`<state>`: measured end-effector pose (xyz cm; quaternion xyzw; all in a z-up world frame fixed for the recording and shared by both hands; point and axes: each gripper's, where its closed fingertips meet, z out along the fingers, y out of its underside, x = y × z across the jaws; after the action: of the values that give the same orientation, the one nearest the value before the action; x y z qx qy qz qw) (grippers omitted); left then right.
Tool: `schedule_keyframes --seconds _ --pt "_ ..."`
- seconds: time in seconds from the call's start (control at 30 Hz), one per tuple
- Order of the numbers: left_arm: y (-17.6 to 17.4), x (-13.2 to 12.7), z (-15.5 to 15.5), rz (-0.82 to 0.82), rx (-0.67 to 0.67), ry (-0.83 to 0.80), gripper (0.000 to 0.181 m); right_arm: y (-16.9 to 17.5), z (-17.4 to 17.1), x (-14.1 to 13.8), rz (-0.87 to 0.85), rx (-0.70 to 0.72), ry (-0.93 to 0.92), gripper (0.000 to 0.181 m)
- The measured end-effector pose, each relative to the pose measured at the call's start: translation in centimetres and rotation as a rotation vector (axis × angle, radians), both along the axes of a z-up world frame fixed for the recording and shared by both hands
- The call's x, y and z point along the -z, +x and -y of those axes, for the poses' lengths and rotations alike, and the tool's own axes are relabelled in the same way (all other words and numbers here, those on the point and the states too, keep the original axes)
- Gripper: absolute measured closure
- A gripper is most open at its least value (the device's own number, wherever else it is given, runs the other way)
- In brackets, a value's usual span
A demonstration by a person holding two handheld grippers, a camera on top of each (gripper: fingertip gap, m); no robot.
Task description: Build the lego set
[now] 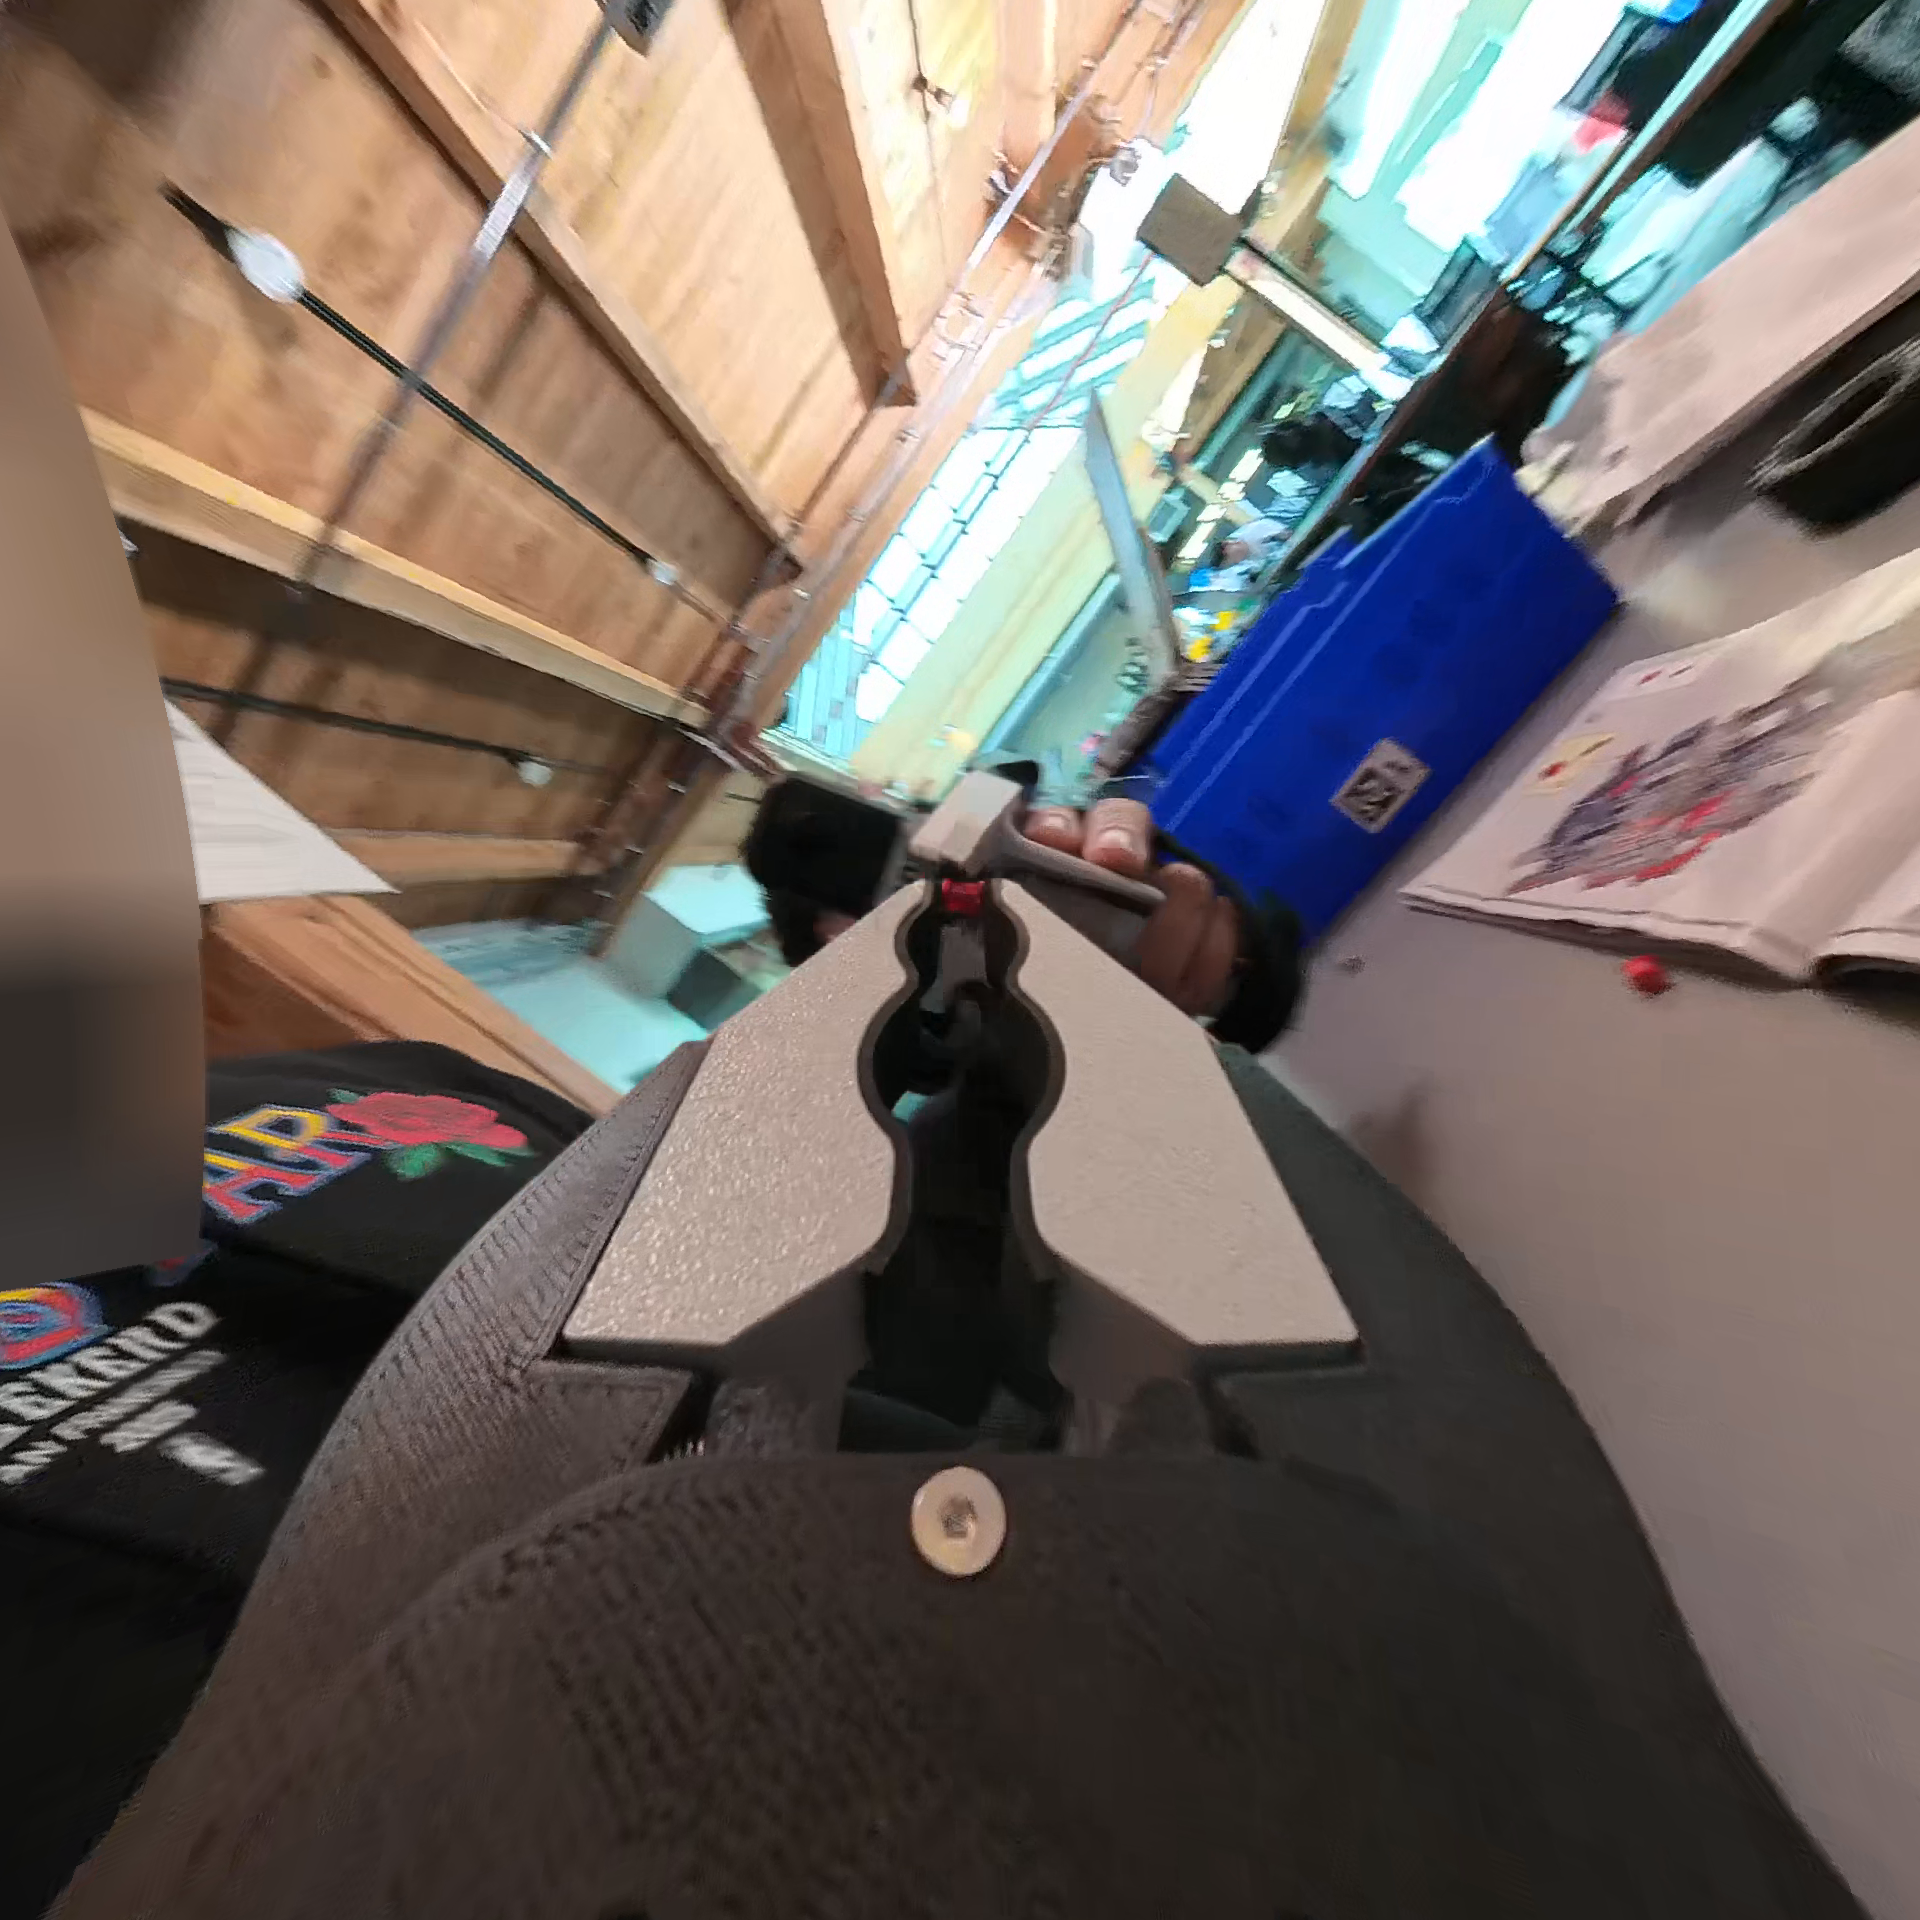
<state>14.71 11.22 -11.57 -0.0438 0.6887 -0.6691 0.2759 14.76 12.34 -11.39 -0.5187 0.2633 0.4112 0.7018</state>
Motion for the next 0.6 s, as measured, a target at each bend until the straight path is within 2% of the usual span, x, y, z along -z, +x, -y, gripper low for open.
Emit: schedule_keyframes --seconds 0.17,0.27,0.33,0.4,0.5,0.6 --pt "1.2 1.7 -0.1 0.075 -0.177 0.309 0.176 1.1 0.1 1.6 0.292 0.183 -0.237 0.175" --pt "1.9 1.9 0.0 0.097 -0.258 0.372 0.177 1.8 0.3 1.8 0.412 0.274 -0.332 0.175" --pt "2.0 1.7 0.2 0.097 -0.270 0.336 0.177 1.9 0.5 1.6 0.472 0.302 -0.356 0.175" --pt "1.8 1.2 0.3 0.062 -0.241 0.219 0.177 1.8 0.7 1.1 0.474 0.292 -0.321 0.175" --pt "1.5 0.0 0.1 0.034 -0.199 0.048 0.177 1.4 1.1 0.5 0.336 0.194 -0.204 0.165" --pt "0.8 -0.8 0.3 0.030 -0.132 -0.044 0.178 0.9 1.3 0.5 0.196 0.078 -0.110 0.159"
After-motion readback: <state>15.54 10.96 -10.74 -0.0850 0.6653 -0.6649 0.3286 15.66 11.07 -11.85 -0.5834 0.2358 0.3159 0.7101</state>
